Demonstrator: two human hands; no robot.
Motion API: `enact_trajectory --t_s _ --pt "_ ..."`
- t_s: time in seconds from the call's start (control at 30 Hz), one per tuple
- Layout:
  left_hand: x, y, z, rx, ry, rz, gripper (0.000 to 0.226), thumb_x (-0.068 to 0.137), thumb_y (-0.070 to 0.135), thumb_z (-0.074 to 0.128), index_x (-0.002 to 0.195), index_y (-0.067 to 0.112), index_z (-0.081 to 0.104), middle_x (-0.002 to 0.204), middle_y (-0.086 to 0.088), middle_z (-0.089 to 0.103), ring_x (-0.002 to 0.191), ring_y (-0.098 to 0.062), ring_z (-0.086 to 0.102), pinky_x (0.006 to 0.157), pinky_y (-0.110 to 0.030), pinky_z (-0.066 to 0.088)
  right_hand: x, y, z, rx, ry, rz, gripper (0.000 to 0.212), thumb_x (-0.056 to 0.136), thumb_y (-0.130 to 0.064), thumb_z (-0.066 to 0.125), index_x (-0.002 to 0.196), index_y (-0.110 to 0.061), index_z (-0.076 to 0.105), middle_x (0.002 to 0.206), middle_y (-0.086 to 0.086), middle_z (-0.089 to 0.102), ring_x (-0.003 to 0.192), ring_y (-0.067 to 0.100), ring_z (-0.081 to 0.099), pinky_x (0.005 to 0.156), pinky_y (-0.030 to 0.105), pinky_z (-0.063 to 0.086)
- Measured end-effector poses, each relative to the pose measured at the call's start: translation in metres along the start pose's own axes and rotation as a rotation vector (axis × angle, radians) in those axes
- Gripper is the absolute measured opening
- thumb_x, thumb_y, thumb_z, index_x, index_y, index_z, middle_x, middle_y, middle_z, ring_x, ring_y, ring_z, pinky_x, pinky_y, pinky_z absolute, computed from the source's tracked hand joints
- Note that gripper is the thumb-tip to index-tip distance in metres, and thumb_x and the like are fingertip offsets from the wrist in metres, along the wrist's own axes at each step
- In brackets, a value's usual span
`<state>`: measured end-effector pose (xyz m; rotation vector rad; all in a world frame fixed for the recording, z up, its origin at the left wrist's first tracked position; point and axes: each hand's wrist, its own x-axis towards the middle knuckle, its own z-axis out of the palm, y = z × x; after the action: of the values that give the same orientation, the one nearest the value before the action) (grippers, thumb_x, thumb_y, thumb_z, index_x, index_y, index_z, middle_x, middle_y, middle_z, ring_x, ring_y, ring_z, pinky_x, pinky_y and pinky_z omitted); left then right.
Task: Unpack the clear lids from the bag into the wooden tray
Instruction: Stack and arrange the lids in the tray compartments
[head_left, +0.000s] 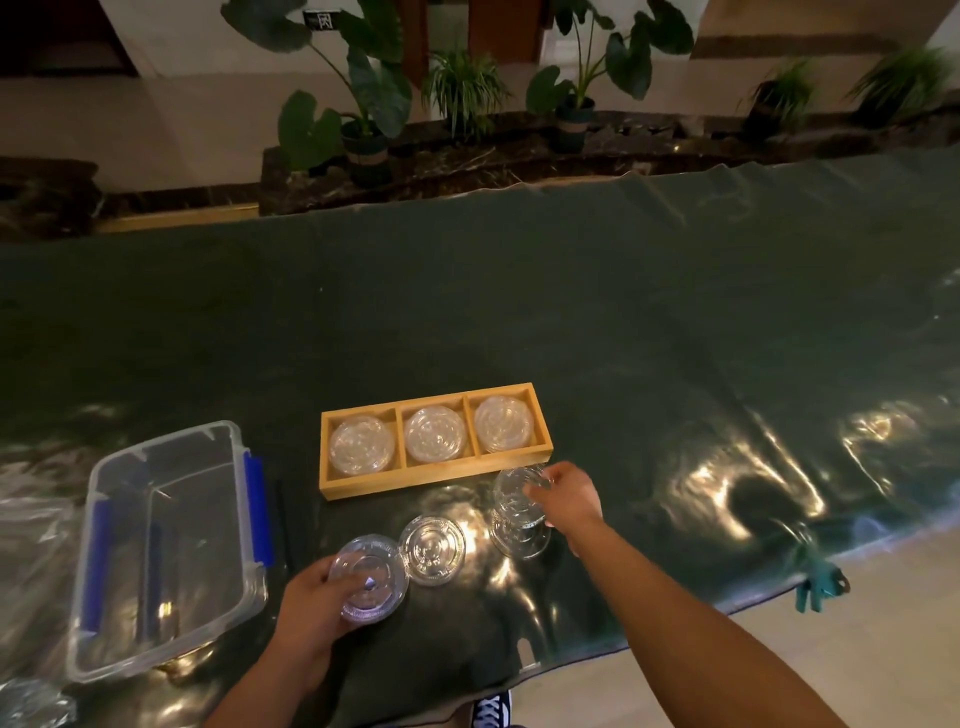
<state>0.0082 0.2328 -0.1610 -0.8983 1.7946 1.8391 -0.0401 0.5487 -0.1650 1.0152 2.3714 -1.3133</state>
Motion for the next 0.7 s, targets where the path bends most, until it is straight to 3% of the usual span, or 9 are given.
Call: enact_trajectory --t_s 0.17,0.23,0.37,0.53,0.7 --pt "0.003 0.001 0.000 -0.038 0.010 -0.016 0.025 0.085 -0.007 0.071 0.105 0.008 0.070 0.100 -0.019 0.074 0.096 -0.040 0.072 0.090 -0.056 0.059 0.003 0.001 0.008 -0.244 0.041 -0.043 0.067 0.079 -0.041 0.080 0.136 -0.017 0.054 0.132 0.010 0.058 0.120 0.030 0.058 0.098 0.042 0.052" --pt "0.003 0.000 0.002 -0.060 0.006 -0.027 0.027 0.083 -0.006 0.073 0.106 0.007 0.070 0.099 -0.020 0.076 0.094 -0.040 0.073 0.082 -0.053 0.062 0.002 0.001 0.010 -0.328 0.046 -0.061 0.070 0.078 -0.046 0.079 0.137 -0.019 0.053 0.132 0.007 0.059 0.127 0.029 0.050 0.097 0.040 0.050" --pt "0.003 -0.004 0.006 -0.096 -0.023 -0.047 0.031 0.080 -0.005 0.079 0.108 0.007 0.072 0.100 -0.019 0.078 0.095 -0.038 0.075 0.062 -0.041 0.064 0.001 -0.002 0.010 -0.375 -0.014 -0.053 0.054 0.075 -0.042 0.082 0.120 -0.019 0.064 0.120 0.004 0.067 0.122 0.027 0.056 0.095 0.038 0.052" --pt "0.001 -0.003 0.007 -0.098 -0.059 -0.048 0.039 0.077 -0.006 0.080 0.113 0.003 0.071 0.099 -0.021 0.080 0.087 -0.035 0.079 0.061 -0.039 0.064 -0.003 -0.001 0.006 -0.275 -0.052 -0.096 0.040 0.070 -0.030 0.088 0.102 -0.021 0.066 0.111 -0.001 0.068 0.111 0.022 0.063 0.092 0.036 0.054" --pt "-0.001 -0.002 0.008 -0.101 -0.065 -0.051 0.042 0.077 -0.008 0.080 0.116 0.003 0.069 0.107 -0.025 0.076 0.096 -0.041 0.075 0.071 -0.045 0.064 -0.012 0.001 0.010 -0.357 -0.059 -0.219 0.034 0.077 -0.038 0.082 0.102 -0.023 0.063 0.113 -0.004 0.065 0.115 0.021 0.056 0.095 0.036 0.050"
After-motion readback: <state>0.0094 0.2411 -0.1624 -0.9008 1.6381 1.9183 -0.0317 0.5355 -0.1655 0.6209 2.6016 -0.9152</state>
